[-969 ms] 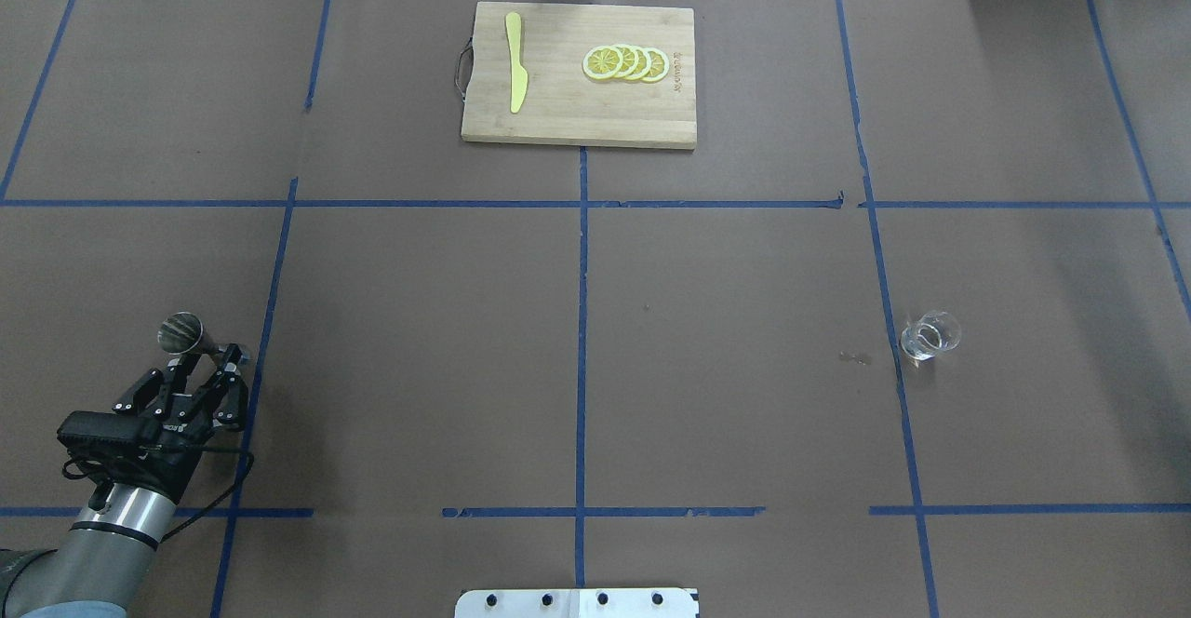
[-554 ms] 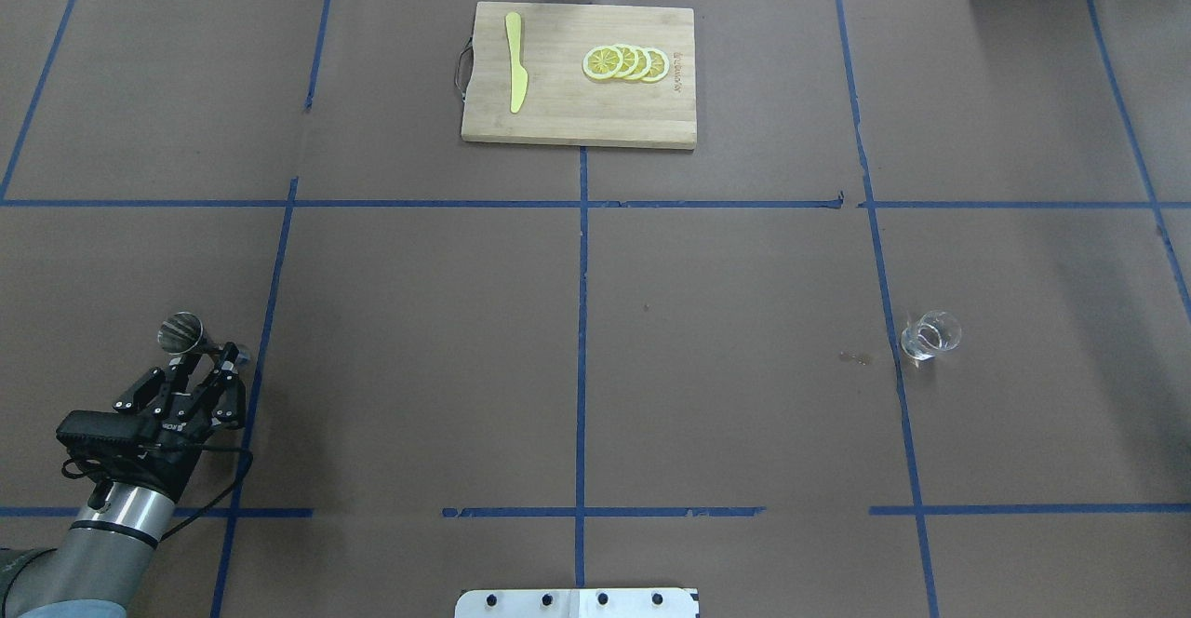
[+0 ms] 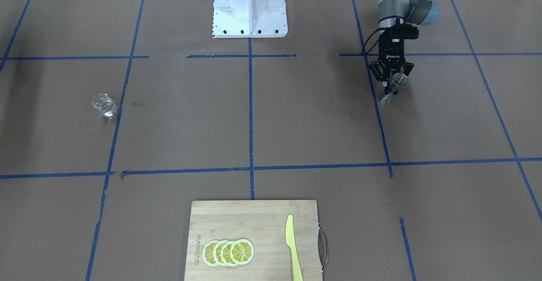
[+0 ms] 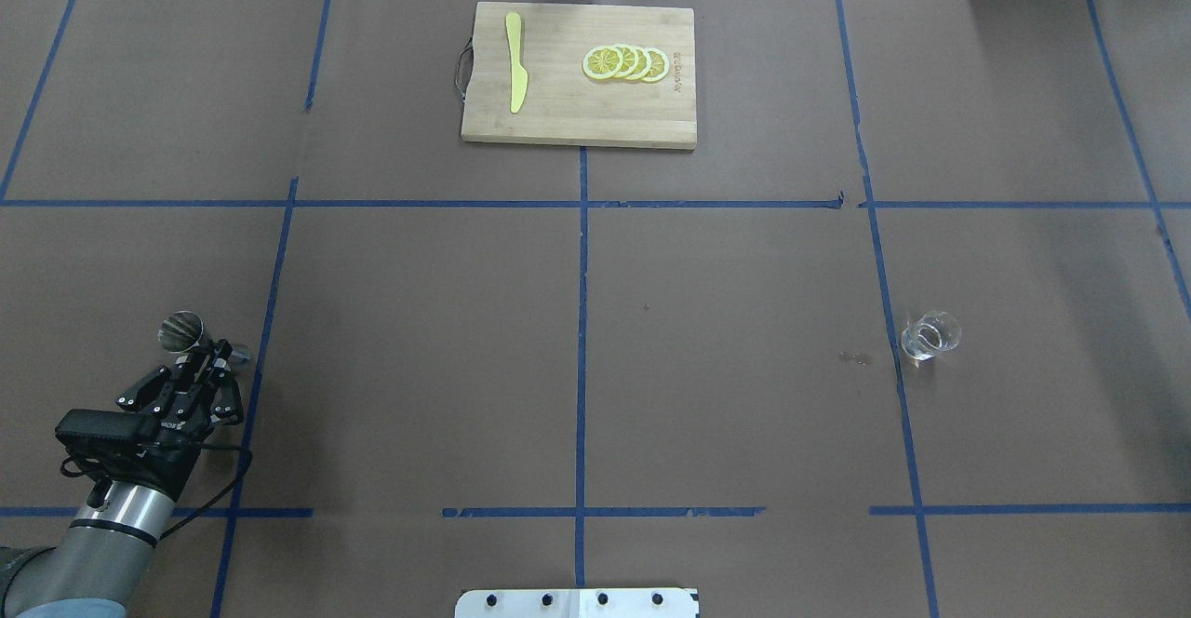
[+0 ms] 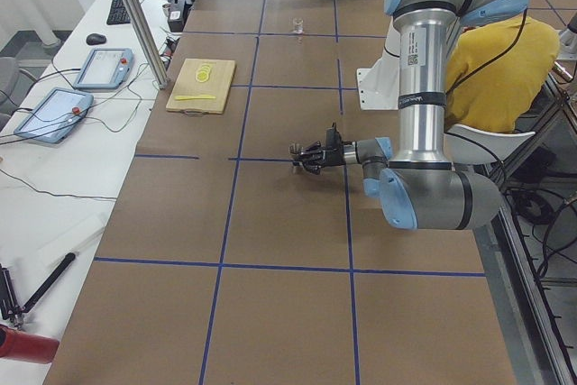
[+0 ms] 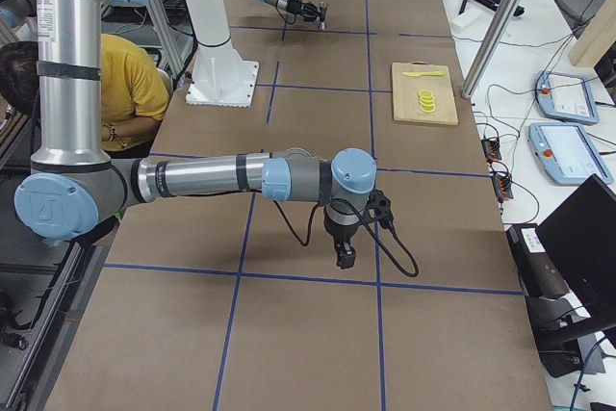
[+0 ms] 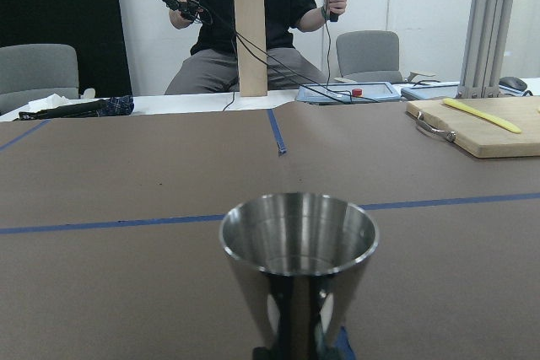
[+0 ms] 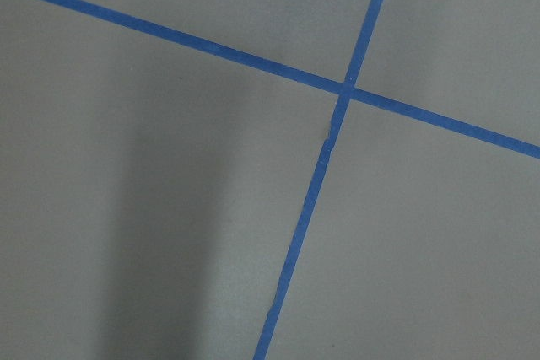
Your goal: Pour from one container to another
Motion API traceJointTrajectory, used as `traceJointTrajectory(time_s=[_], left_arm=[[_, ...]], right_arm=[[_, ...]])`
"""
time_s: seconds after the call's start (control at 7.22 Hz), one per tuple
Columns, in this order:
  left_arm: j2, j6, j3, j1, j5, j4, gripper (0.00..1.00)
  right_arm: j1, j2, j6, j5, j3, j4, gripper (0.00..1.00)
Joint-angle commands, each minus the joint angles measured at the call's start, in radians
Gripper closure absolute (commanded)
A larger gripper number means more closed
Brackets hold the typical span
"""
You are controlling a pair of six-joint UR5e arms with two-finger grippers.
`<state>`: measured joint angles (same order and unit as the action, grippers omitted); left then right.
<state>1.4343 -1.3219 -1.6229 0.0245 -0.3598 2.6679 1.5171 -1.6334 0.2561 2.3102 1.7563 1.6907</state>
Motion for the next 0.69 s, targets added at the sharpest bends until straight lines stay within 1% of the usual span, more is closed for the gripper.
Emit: traceJointTrajectory(time_s=[0.0, 0.55], left_arm=[[-0.003, 0.003, 0.000, 0.005, 0.001, 0.046, 1.00], [0.003, 0.016, -0.011, 0.011, 0.002, 0.062, 1.00]], right_arm=[[0.000, 0.000, -0.001, -0.002, -0.003, 0.001, 0.00], [0.000, 0.000, -0.001, -0.002, -0.011, 0.001, 0.00]])
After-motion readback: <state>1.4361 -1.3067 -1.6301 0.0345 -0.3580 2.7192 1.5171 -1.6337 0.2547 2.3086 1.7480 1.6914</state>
